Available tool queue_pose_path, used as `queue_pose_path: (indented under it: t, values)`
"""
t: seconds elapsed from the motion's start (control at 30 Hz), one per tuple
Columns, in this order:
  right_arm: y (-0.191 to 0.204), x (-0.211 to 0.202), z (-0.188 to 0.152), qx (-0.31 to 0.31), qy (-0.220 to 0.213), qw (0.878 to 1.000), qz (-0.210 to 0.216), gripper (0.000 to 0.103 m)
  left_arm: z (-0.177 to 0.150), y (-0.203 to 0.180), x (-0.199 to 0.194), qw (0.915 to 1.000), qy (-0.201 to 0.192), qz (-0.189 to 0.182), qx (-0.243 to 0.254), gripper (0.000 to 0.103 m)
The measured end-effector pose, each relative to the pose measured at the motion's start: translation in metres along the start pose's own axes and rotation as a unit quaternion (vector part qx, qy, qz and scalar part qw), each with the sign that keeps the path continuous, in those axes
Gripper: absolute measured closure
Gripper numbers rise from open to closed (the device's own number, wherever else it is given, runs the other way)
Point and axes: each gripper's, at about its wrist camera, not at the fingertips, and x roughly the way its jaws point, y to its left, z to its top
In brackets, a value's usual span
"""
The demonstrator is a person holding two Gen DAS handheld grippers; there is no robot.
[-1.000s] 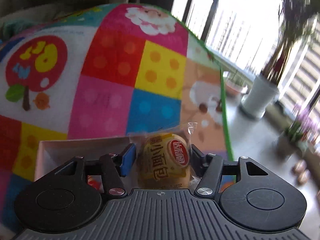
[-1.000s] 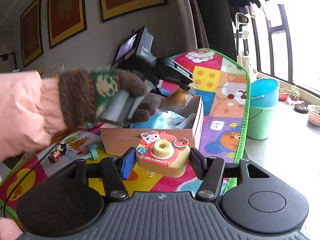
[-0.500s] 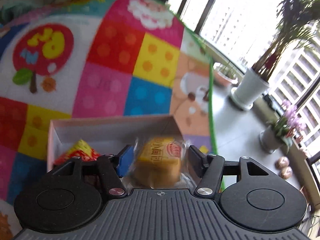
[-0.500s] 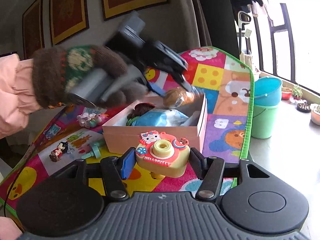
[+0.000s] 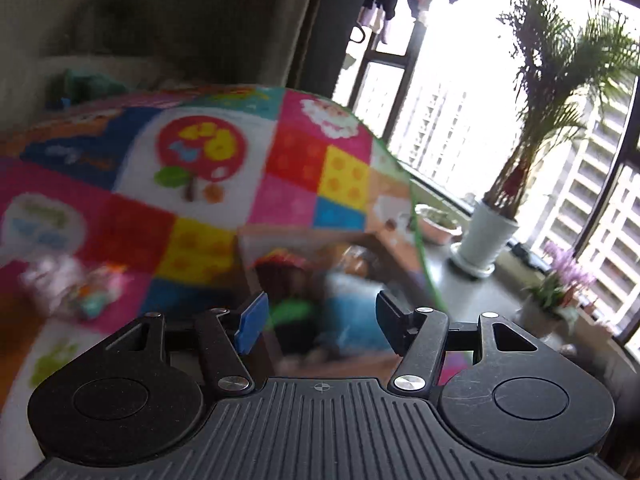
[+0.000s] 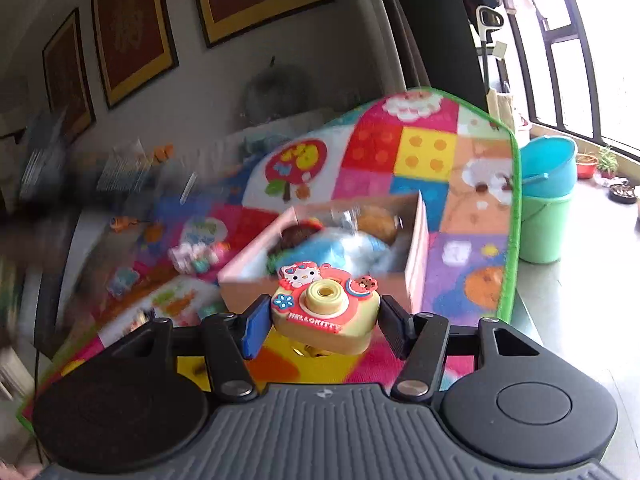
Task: Organize objects
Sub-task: 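Drop the bread roll in the box with the left while the right places Hello Kitty, then grasp the pink pig figurine on the mat with the left tool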
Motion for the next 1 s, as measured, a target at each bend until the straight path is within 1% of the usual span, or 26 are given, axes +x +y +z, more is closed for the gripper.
queue_pose_path:
  t: [0.07, 0.13, 0.2, 0.27, 0.33, 0.37, 0.4, 0.43, 0.5, 0.57, 0.67, 0.73, 0.8, 0.87, 0.93, 1.0]
  values:
    - [0.003, 0.001, 0.024, -0.002, -0.014, 1.000, 0.004, 0.045, -0.025, 0.014, -0.022, 0.9998, 0.003, 0.011, -0.014, 0.038]
    - [0.008, 0.007, 0.053, -0.005, -0.027, 1.000, 0.005, 0.045, -0.045, 0.030, -0.037, 0.9989, 0.004, 0.012, -0.045, 0.038]
    - [0.013, 0.019, 0.079, 0.000, -0.028, 1.000, 0.009, 0.045, -0.060, 0.044, -0.049, 0.9973, -0.002, 0.013, -0.072, 0.038]
    - [0.020, 0.036, 0.102, 0.013, -0.020, 1.000, 0.018, 0.045, -0.071, 0.053, -0.054, 0.9964, -0.004, 0.018, -0.083, 0.038]
    - [0.029, 0.057, 0.116, 0.022, -0.013, 0.999, 0.024, 0.045, -0.079, 0.059, -0.058, 0.9960, -0.002, 0.030, -0.085, 0.038]
    - [0.032, 0.070, 0.120, 0.029, 0.001, 0.999, 0.030, 0.044, -0.081, 0.061, -0.058, 0.9960, 0.000, 0.033, -0.083, 0.038]
    - [0.035, 0.084, 0.122, 0.035, 0.020, 0.999, 0.037, 0.037, -0.084, 0.062, -0.059, 0.9961, 0.001, 0.034, -0.082, 0.038]
    - [0.036, 0.093, 0.121, 0.047, 0.032, 0.998, 0.035, 0.030, -0.086, 0.064, -0.061, 0.9962, 0.000, 0.034, -0.080, 0.038]
    - [0.040, 0.103, 0.112, 0.051, 0.036, 0.998, 0.027, 0.028, -0.091, 0.065, -0.065, 0.9966, 0.001, 0.034, -0.076, 0.038]
    - [0.047, 0.107, 0.098, 0.035, 0.042, 0.998, 0.013, 0.028, -0.096, 0.067, -0.064, 0.9969, 0.006, 0.036, -0.070, 0.038]
    - [0.056, 0.106, 0.075, -0.002, 0.055, 0.998, -0.008, 0.028, -0.104, 0.068, -0.062, 0.9968, 0.011, 0.038, -0.070, 0.038]
    - [0.063, 0.102, 0.058, -0.031, 0.063, 0.997, -0.018, 0.025, -0.106, 0.070, -0.061, 0.9965, 0.011, 0.033, -0.076, 0.038]
    - [0.073, 0.095, 0.036, -0.071, 0.068, 0.995, -0.027, 0.019, -0.106, 0.073, -0.059, 0.9959, 0.008, 0.032, -0.084, 0.038]
    - [0.084, 0.088, 0.017, -0.107, 0.071, 0.991, -0.032, 0.015, -0.098, 0.080, -0.058, 0.9950, -0.001, 0.039, -0.092, 0.038]
    - [0.092, 0.085, -0.003, -0.130, 0.084, 0.988, -0.027, 0.010, -0.082, 0.094, -0.058, 0.9933, -0.023, 0.057, -0.098, 0.038]
    - [0.096, 0.085, -0.019, -0.135, 0.100, 0.986, -0.019, 0.007, -0.060, 0.120, -0.054, 0.9866, -0.057, 0.088, -0.125, 0.038]
